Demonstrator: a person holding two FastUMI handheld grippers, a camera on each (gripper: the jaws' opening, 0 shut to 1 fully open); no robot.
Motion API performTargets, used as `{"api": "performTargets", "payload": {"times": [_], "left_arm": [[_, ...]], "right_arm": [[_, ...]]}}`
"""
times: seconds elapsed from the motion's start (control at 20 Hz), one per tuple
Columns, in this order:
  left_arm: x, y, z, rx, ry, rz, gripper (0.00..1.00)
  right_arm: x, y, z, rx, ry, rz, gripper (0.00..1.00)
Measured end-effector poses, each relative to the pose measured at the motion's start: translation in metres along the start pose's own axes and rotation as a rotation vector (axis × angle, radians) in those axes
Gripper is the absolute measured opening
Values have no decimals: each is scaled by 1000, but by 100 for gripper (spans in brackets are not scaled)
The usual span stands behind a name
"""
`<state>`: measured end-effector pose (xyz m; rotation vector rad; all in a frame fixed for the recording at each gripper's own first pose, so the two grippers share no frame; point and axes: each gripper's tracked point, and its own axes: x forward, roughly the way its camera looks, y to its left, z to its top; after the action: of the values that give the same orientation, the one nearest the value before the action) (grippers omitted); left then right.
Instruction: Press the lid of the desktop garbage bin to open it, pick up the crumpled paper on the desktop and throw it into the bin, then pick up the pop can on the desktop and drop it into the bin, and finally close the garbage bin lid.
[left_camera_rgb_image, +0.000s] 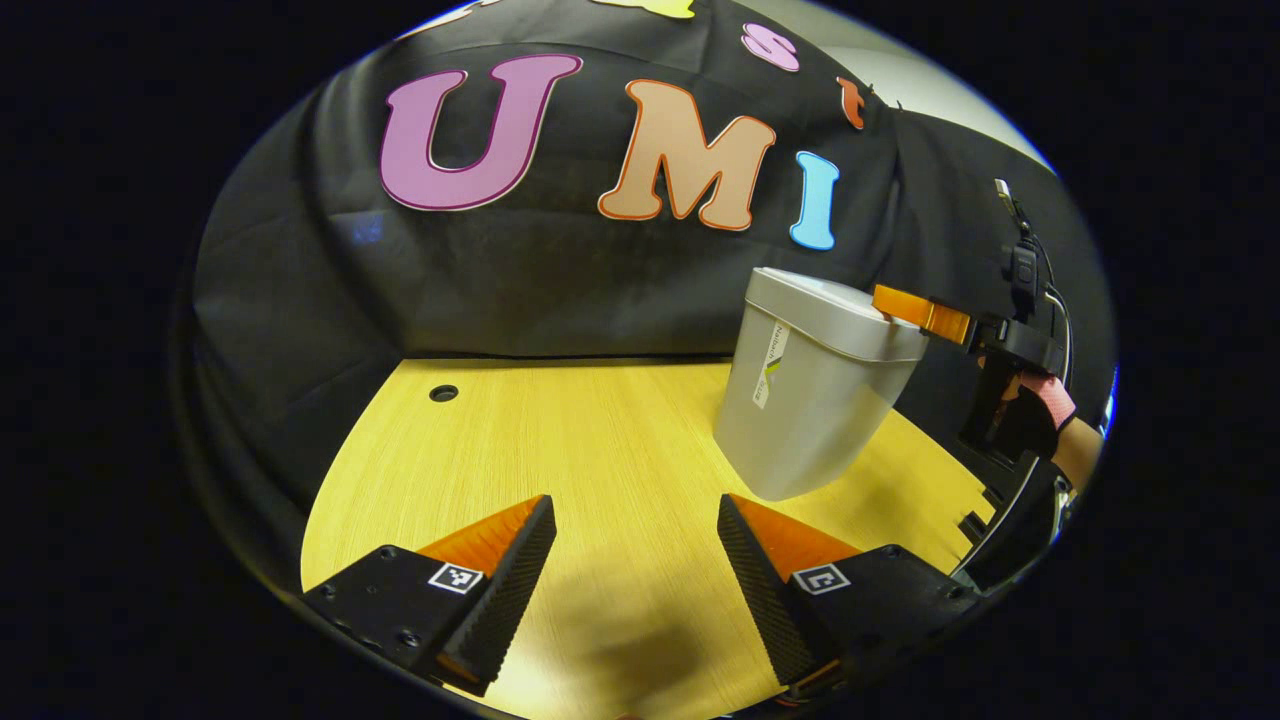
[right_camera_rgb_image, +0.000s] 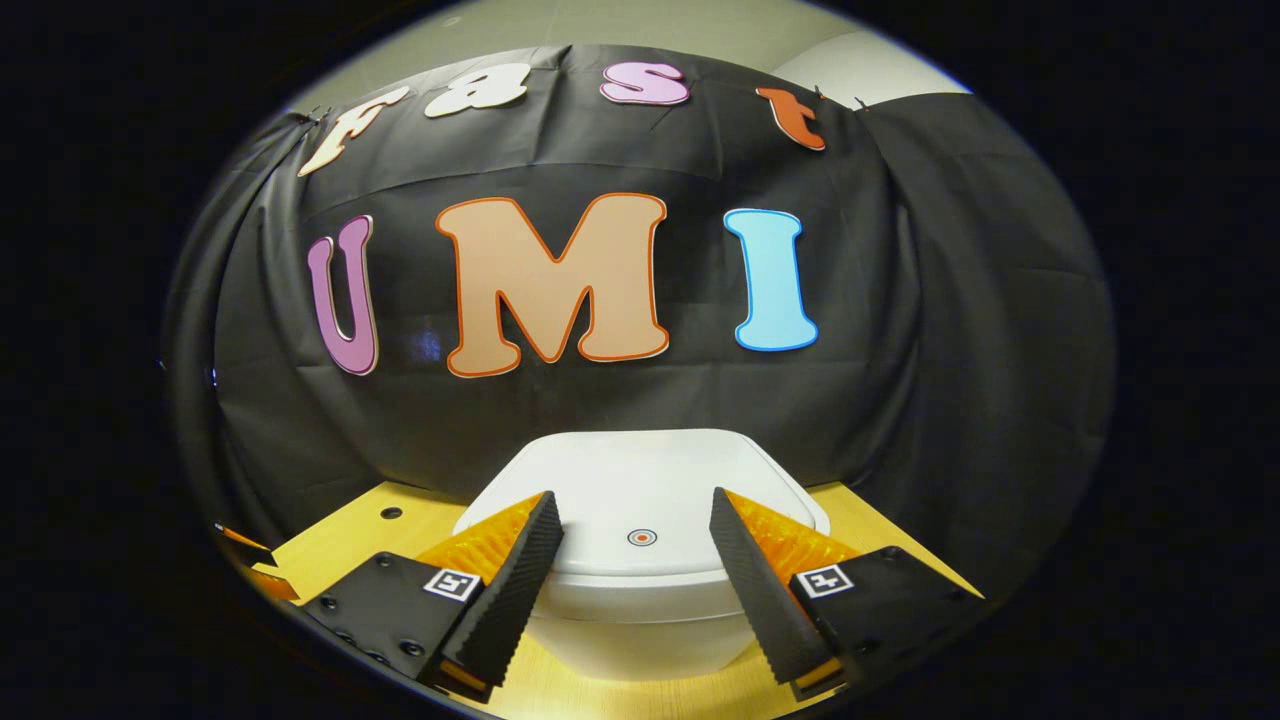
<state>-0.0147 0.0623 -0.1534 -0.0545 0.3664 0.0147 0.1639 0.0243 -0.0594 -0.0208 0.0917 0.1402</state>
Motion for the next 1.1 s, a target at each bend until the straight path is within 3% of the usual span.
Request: {"api": "performTargets", "payload": {"times": [0.5, 0.65, 1.1], "left_arm": [[-4, -1, 19, 26, -43, 13, 95], [-4, -1, 29, 28, -63, 21, 95], [5, -5, 47, 38, -97, 37, 96]], "right_arm": [[-9, -2, 14, -39, 17, -1, 97], [-28, 4, 28, -64, -22, 12, 97], [-104, 28, 25, 30, -32, 47, 97]]}}
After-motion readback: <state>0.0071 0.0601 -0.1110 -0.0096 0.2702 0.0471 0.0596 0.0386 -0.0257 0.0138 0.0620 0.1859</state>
